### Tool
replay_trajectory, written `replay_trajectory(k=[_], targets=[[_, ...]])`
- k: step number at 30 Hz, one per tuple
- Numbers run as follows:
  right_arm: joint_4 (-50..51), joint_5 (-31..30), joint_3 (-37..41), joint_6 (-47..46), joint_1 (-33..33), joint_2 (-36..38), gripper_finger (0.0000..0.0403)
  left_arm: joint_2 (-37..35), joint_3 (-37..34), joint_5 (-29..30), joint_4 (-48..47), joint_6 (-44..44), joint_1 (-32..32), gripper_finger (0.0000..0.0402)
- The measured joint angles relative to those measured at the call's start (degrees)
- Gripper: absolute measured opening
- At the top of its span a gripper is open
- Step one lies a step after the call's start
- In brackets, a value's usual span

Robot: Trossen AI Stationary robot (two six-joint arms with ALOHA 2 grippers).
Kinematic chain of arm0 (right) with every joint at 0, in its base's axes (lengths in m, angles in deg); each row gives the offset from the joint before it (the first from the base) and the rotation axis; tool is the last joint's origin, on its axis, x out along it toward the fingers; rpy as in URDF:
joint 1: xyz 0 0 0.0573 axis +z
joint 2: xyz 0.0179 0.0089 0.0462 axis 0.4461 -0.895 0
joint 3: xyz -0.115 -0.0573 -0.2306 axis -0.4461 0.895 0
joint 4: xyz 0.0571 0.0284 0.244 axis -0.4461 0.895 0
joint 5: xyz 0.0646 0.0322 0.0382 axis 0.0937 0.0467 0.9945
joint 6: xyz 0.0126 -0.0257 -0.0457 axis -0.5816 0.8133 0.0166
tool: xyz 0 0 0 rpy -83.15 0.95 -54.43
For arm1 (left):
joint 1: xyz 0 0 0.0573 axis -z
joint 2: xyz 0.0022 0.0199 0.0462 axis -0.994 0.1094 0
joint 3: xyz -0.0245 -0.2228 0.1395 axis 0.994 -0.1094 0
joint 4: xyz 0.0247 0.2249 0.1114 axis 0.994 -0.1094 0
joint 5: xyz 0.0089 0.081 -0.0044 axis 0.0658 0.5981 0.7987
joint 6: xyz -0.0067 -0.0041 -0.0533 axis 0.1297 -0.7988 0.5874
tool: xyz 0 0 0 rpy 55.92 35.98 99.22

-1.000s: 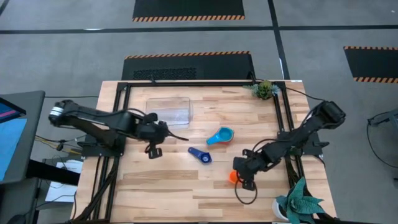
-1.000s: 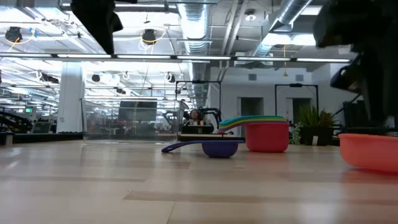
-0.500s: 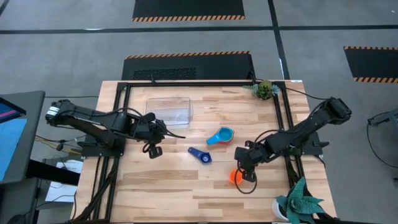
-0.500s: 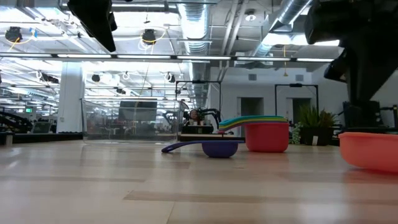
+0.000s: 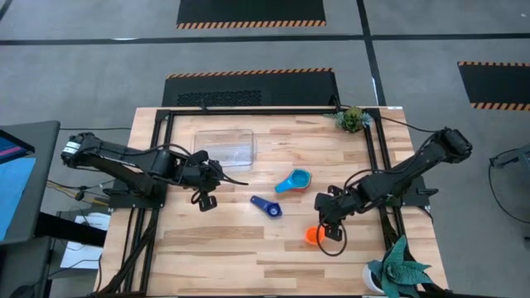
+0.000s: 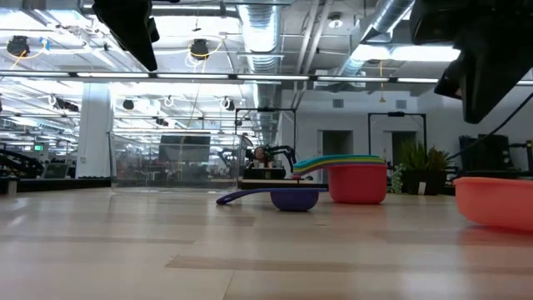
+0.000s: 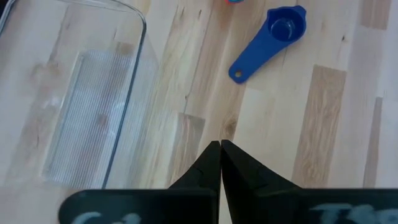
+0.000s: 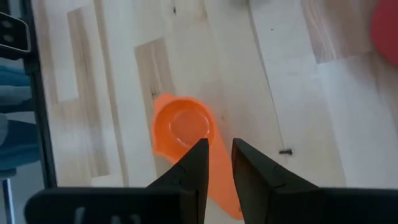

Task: Nest measuring cups in basket
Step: Stack the orange measuring cup on top of the light blue measuring cup

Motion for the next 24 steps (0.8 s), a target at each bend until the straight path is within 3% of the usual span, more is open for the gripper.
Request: replay_trajectory(k=[24], targets=[[-4.78,-1.26,0.0,0.2,-1.9,6.04,0.0091,0.0,0.0,-0.02,-0.28,-0.02,0.02,0.0]])
